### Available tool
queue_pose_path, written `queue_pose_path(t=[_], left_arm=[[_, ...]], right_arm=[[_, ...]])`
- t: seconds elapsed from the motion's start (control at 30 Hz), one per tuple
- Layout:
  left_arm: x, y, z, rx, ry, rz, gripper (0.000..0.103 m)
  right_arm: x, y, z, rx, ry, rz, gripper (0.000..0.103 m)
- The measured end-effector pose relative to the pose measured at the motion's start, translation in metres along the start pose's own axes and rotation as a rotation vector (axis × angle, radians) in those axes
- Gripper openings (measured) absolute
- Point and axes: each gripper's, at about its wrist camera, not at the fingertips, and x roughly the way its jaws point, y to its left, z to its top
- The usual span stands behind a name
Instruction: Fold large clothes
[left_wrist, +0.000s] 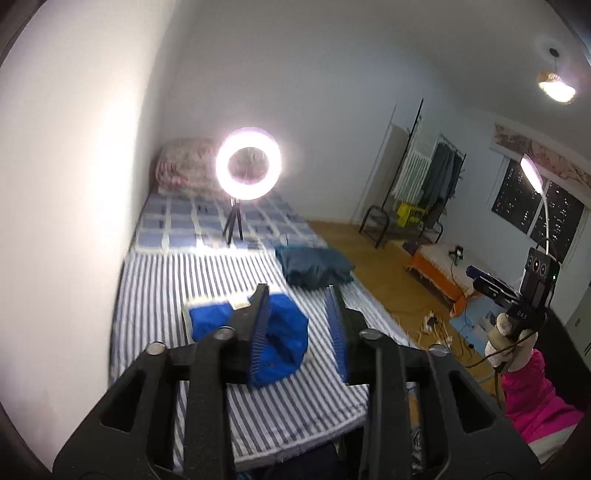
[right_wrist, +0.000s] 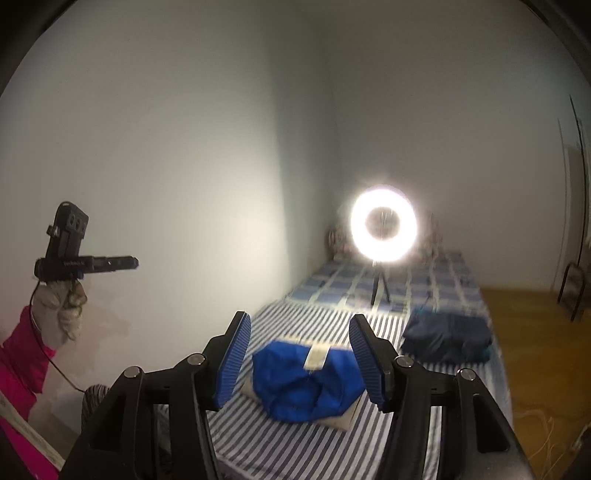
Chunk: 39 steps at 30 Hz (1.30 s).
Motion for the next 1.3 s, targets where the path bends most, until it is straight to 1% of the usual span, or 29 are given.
queue_pose_path(t=[0.03,0.13,0.2,0.23,0.3,0.33,0.37,0.4,0.43,0.5,0.53,0.6,0.63,0.73,0.8,0.87,0.93,0.97,1.03,1.13,1.2,1.23,1.3], left_arm=[[-0.007,-0.002,0.009,0.012,-0.018,0.009,0.050],[-0.013,-0.005,0.021,0.054,-0.053,0.044,0.055],[-0.004,0.003,0.019,0.046,-0.041,0.049,0.057],[0.007,0.011,0.013,0.030,-0.024,0.054,0.061],[0.031,0.028,-0.002,-0.010,0.015,0.057,0.064],[0.044,0.037,-0.011,-0.035,0.040,0.056,0.064],[0.067,0.052,-0.024,-0.076,0.083,0.054,0.064],[0.082,0.062,-0.034,-0.098,0.114,0.057,0.064],[0.106,0.076,-0.048,-0.131,0.162,0.066,0.064],[0.140,0.096,-0.071,-0.174,0.214,0.072,0.064],[0.156,0.104,-0.082,-0.192,0.230,0.074,0.064],[0.195,0.127,-0.106,-0.260,0.277,0.062,0.064],[0.210,0.138,-0.116,-0.295,0.292,0.061,0.064],[0.248,0.168,-0.140,-0.409,0.319,0.062,0.064],[0.272,0.189,-0.158,-0.480,0.346,0.066,0.064],[0.292,0.204,-0.176,-0.545,0.377,0.057,0.064],[0.308,0.220,-0.192,-0.592,0.399,0.060,0.064],[0.314,0.225,-0.198,-0.606,0.405,0.067,0.064],[0.326,0.235,-0.209,-0.638,0.419,0.069,0.064],[0.343,0.245,-0.218,-0.678,0.430,0.068,0.064],[0.354,0.247,-0.220,-0.675,0.434,0.061,0.064],[0.360,0.248,-0.222,-0.677,0.440,0.057,0.064],[0.366,0.249,-0.226,-0.693,0.443,0.044,0.064]], right_arm=[[-0.005,0.002,0.008,-0.011,-0.015,0.000,0.066],[-0.005,0.006,0.022,-0.045,-0.032,-0.016,0.072],[0.006,0.005,0.020,-0.048,-0.016,-0.023,0.076],[0.016,0.003,0.015,-0.030,0.002,-0.019,0.077],[0.035,-0.004,0.001,0.007,0.048,-0.006,0.077],[0.052,-0.008,-0.012,0.030,0.084,-0.008,0.077],[0.065,-0.012,-0.023,0.044,0.109,-0.014,0.077],[0.084,-0.017,-0.039,0.059,0.144,-0.024,0.077],[0.103,-0.022,-0.056,0.078,0.178,-0.021,0.077],[0.137,-0.034,-0.086,0.133,0.246,0.002,0.076],[0.156,-0.041,-0.104,0.169,0.280,0.001,0.076],[0.186,-0.053,-0.131,0.221,0.322,-0.008,0.076],[0.207,-0.061,-0.149,0.255,0.357,-0.013,0.076],[0.245,-0.083,-0.191,0.354,0.437,-0.016,0.076],[0.264,-0.095,-0.214,0.412,0.472,-0.016,0.076],[0.280,-0.107,-0.231,0.464,0.491,-0.031,0.076],[0.298,-0.120,-0.248,0.543,0.512,-0.016,0.076],[0.302,-0.125,-0.252,0.571,0.521,-0.005,0.076],[0.311,-0.131,-0.259,0.610,0.534,0.013,0.075],[0.335,-0.132,-0.264,0.603,0.554,0.025,0.070],[0.348,-0.130,-0.267,0.587,0.572,0.037,0.063],[0.354,-0.128,-0.268,0.580,0.585,0.038,0.061],[0.361,-0.128,-0.272,0.581,0.595,0.031,0.053]])
